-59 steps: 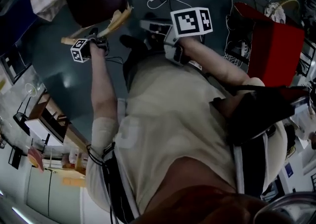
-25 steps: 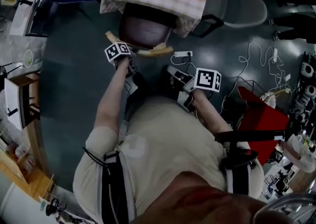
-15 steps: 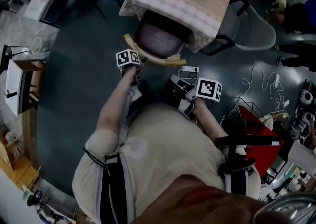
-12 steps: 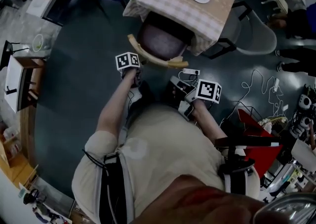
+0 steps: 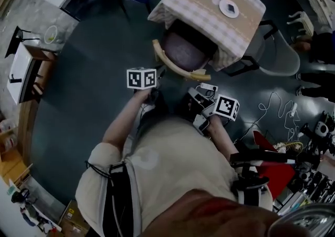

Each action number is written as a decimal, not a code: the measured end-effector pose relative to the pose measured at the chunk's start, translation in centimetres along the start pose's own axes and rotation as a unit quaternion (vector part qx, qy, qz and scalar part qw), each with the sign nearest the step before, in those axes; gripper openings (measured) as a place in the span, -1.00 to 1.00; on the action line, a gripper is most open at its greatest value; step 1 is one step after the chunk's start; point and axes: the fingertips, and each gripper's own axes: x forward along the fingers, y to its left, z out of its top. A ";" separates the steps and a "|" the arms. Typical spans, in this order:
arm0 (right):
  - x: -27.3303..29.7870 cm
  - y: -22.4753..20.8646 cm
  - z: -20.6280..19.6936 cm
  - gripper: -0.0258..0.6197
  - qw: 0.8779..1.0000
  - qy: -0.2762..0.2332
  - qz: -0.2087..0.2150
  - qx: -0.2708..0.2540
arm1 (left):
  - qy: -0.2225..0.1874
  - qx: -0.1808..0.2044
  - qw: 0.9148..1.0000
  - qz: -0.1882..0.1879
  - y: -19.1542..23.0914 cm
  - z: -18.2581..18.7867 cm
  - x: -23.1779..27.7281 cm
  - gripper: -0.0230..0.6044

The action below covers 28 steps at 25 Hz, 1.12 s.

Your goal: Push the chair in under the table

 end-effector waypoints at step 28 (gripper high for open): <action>-7.7 0.6 2.8 -0.88 0.993 0.010 0.100 -0.065 | -0.109 0.203 0.973 0.009 -18.8 0.5 -6.6 -0.90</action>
